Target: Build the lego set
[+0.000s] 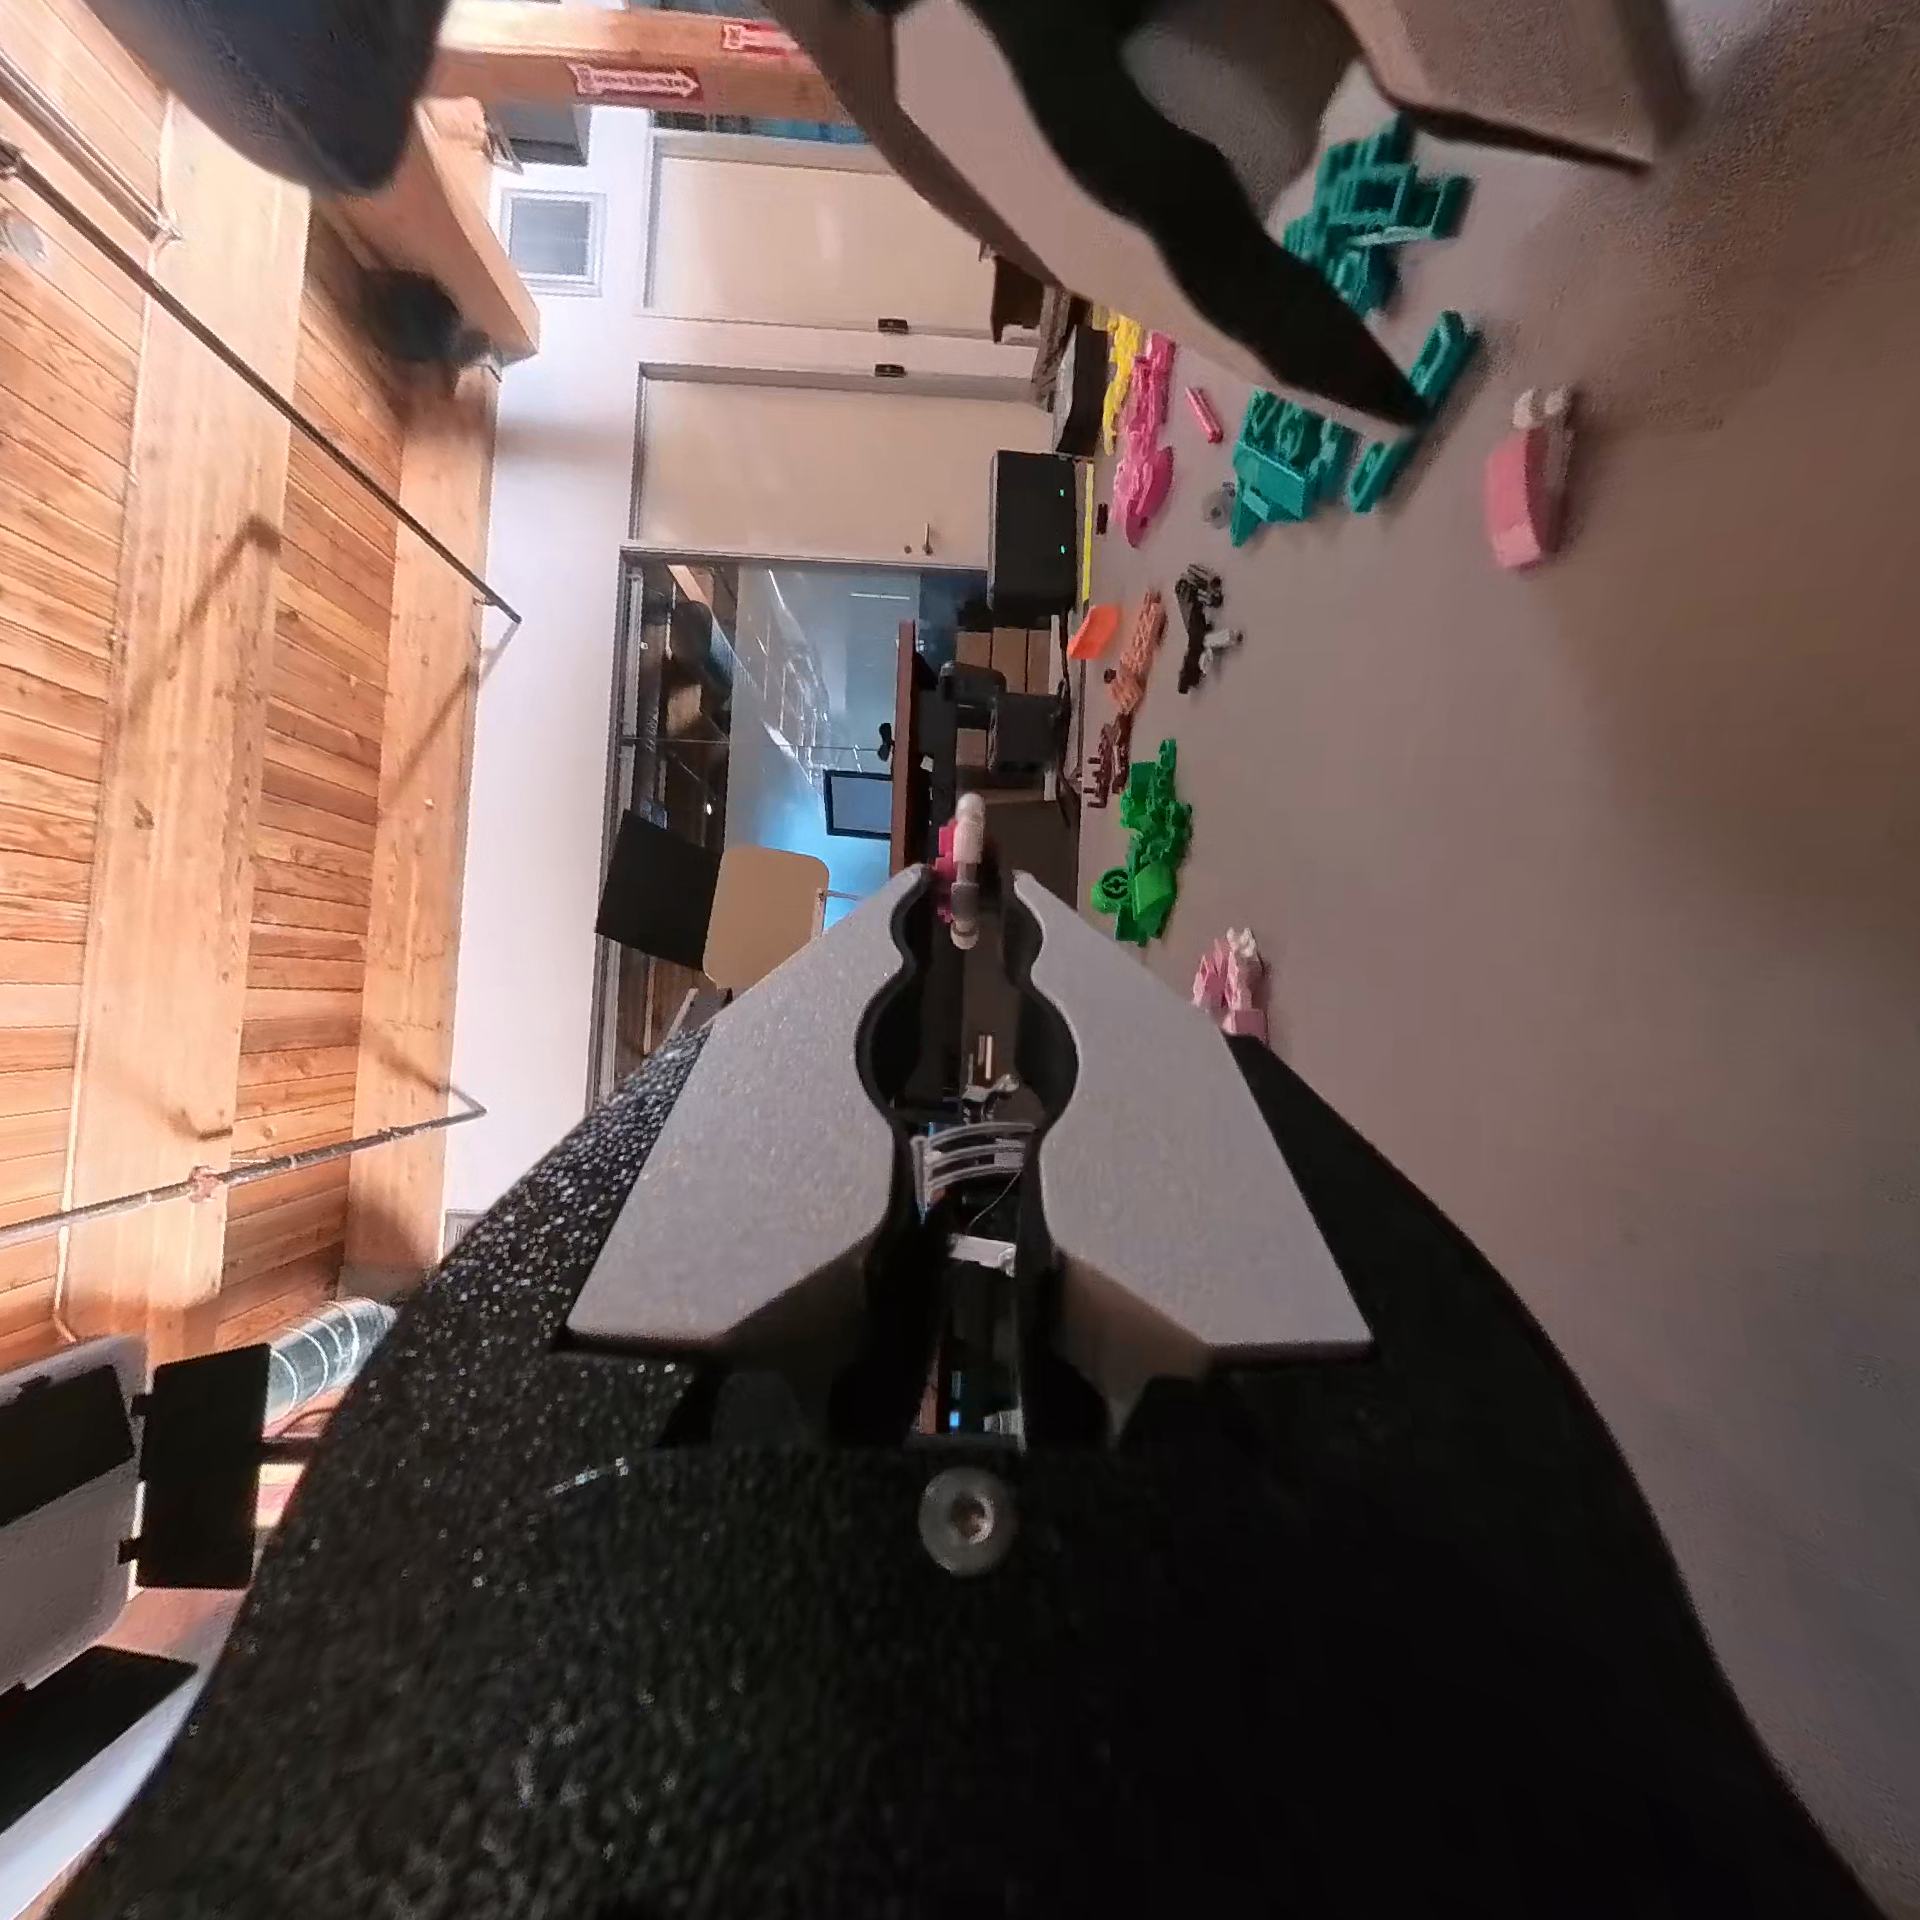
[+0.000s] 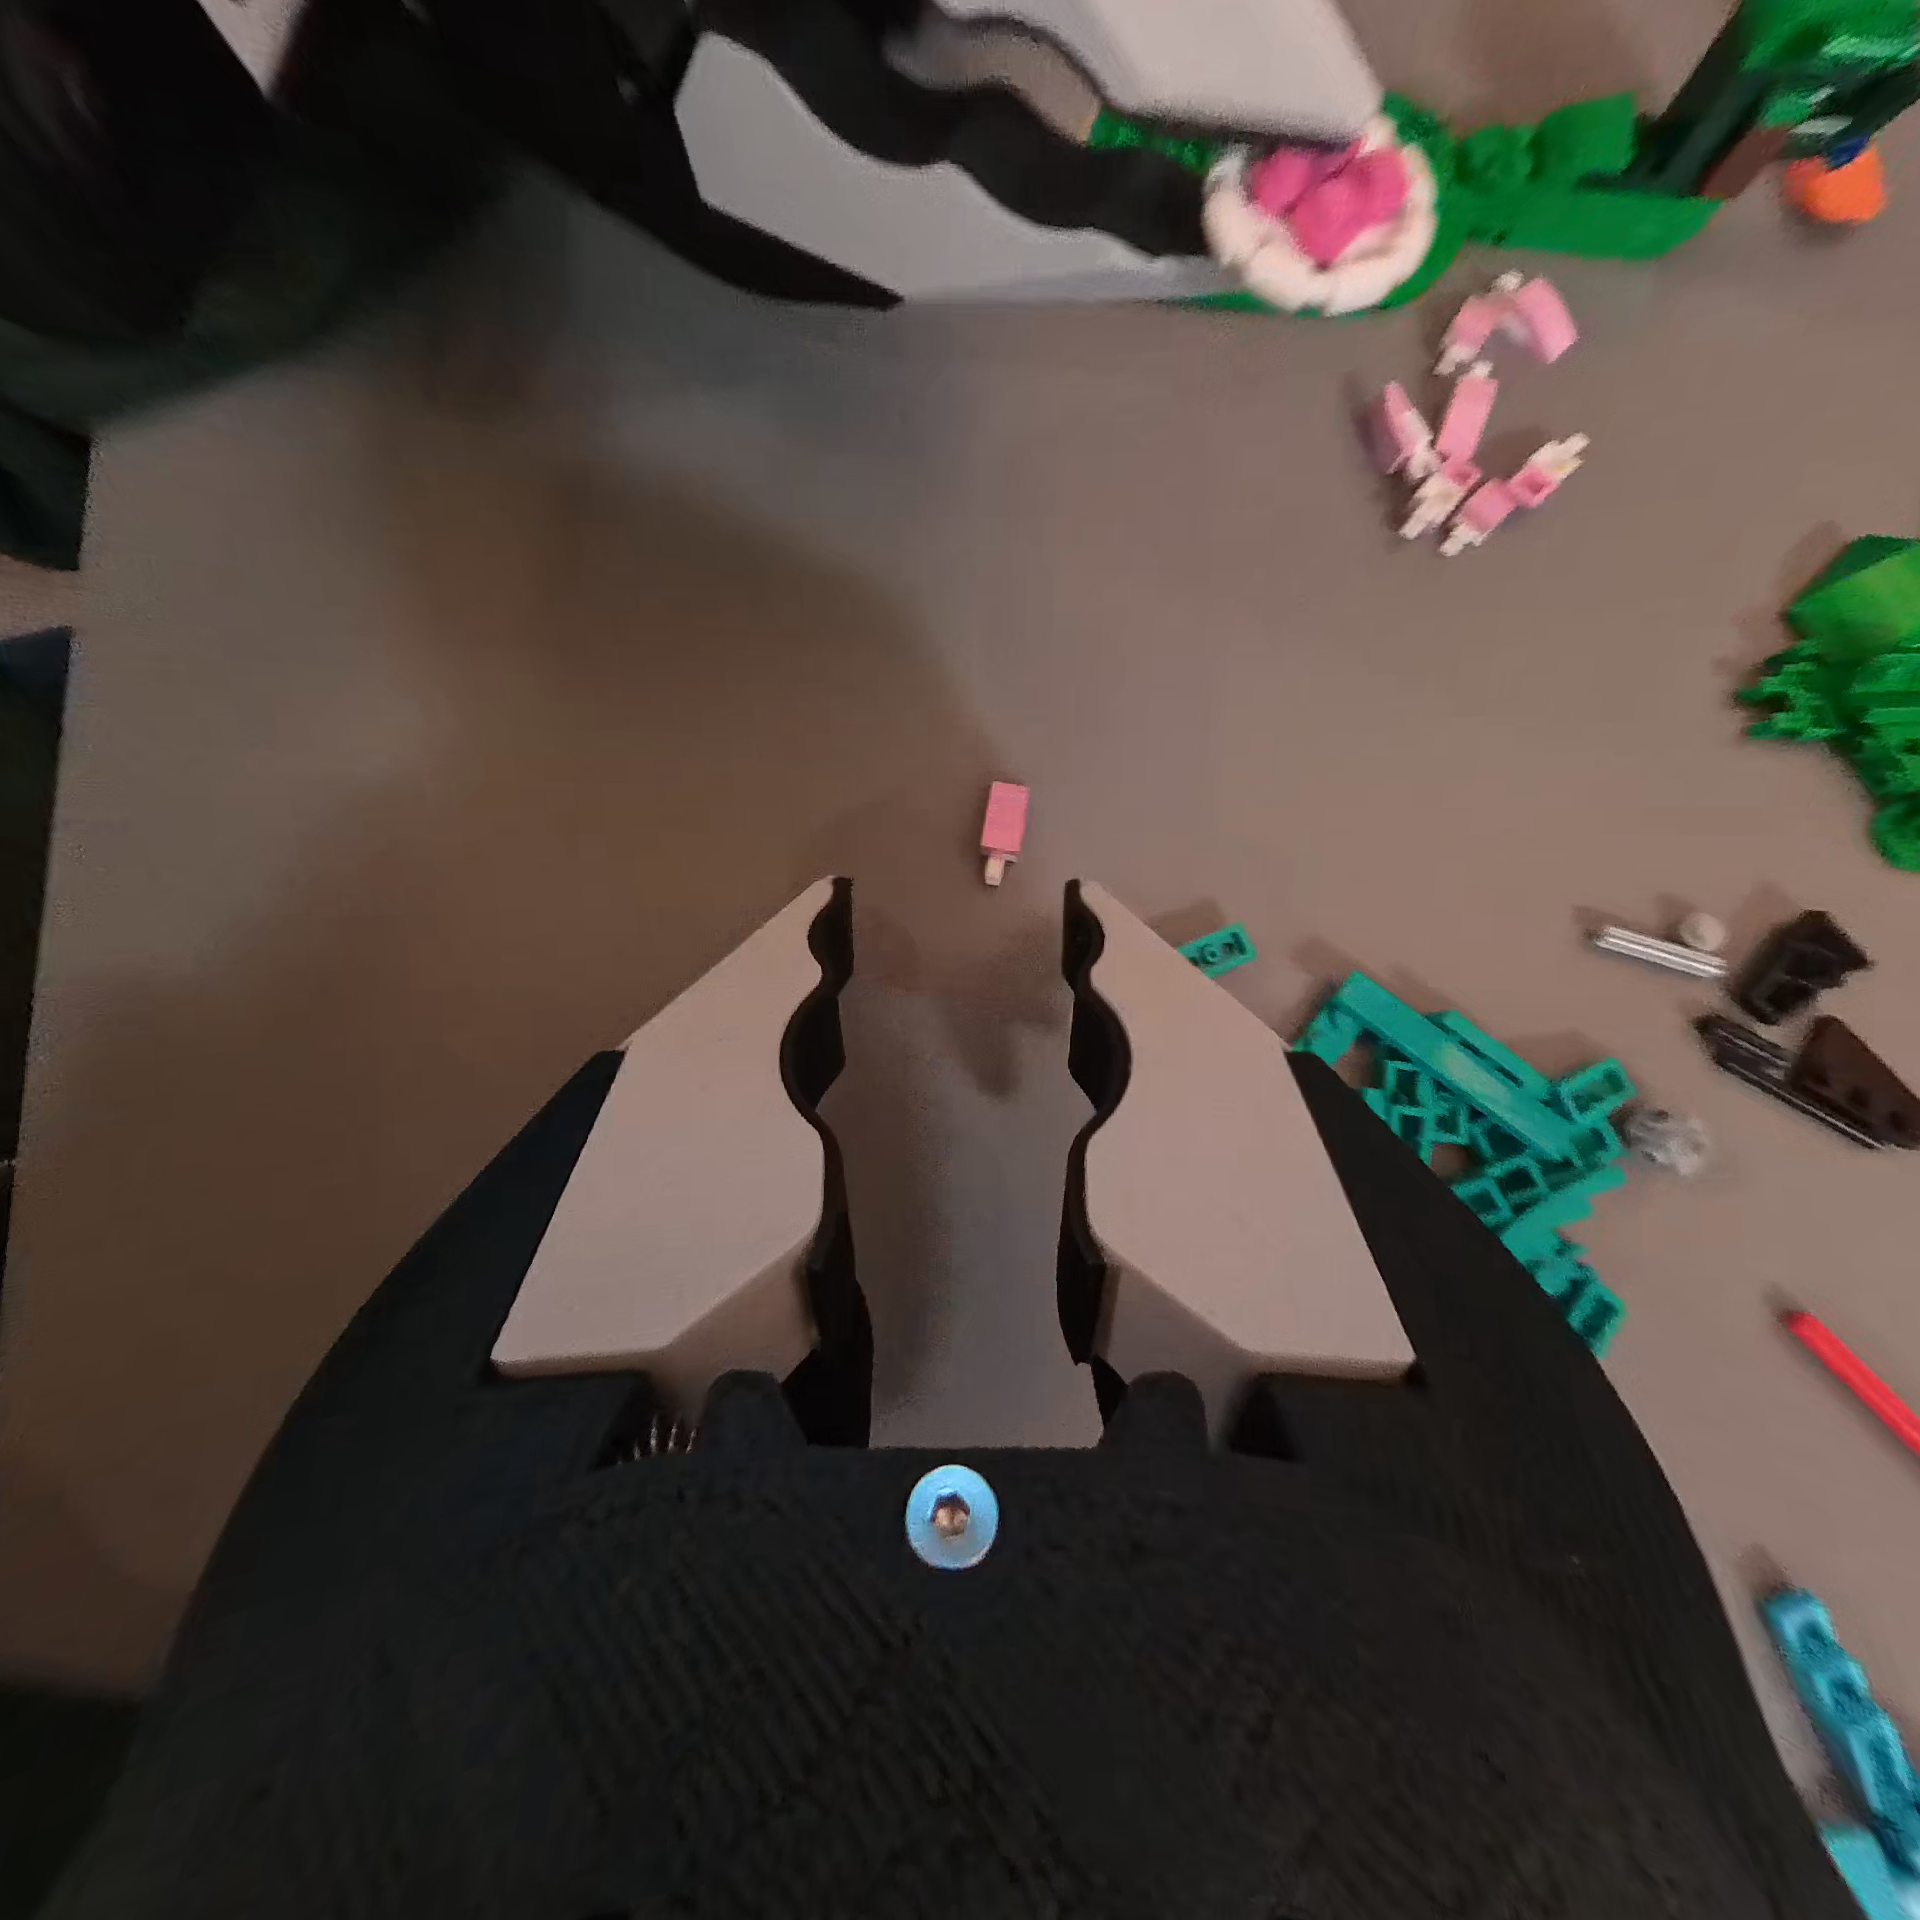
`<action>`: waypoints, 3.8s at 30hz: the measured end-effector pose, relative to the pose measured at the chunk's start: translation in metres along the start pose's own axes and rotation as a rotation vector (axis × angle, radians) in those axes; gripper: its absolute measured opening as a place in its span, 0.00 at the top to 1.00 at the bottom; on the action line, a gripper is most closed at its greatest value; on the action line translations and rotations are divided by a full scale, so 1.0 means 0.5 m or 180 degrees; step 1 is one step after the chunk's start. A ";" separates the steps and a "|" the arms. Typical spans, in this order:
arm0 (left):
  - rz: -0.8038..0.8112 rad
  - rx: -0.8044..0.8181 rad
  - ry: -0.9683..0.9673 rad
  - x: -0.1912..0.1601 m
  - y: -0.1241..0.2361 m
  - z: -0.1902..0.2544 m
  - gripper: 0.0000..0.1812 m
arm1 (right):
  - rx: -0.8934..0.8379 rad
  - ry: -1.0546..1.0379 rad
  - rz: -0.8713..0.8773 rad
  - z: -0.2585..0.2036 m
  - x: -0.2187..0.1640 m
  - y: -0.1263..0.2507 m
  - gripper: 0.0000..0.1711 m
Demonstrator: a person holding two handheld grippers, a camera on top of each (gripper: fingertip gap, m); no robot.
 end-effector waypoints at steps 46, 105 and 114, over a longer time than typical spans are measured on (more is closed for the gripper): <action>0.0137 -0.0078 0.0269 0.010 -0.014 -0.006 0.96 | 0.0976 0.0945 0.0069 0.005 0.024 -0.048 0.85; 0.0424 -0.0021 -0.0347 0.067 -0.010 0.024 0.96 | -0.0705 0.0165 0.0888 0.021 0.033 0.063 0.96; 0.0474 -0.0022 -0.0398 0.073 -0.008 0.027 0.96 | -0.0709 0.0215 0.0825 0.018 0.033 0.059 0.96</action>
Point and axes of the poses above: each gripper's, where its closed fingertips meet, y back along the fingers, x out of its top, z = x × y across the jaws, the point moved 7 cm from there along y, back along the fingers, and after that the axes turned 3 degrees about -z, right-handed, at the moved point
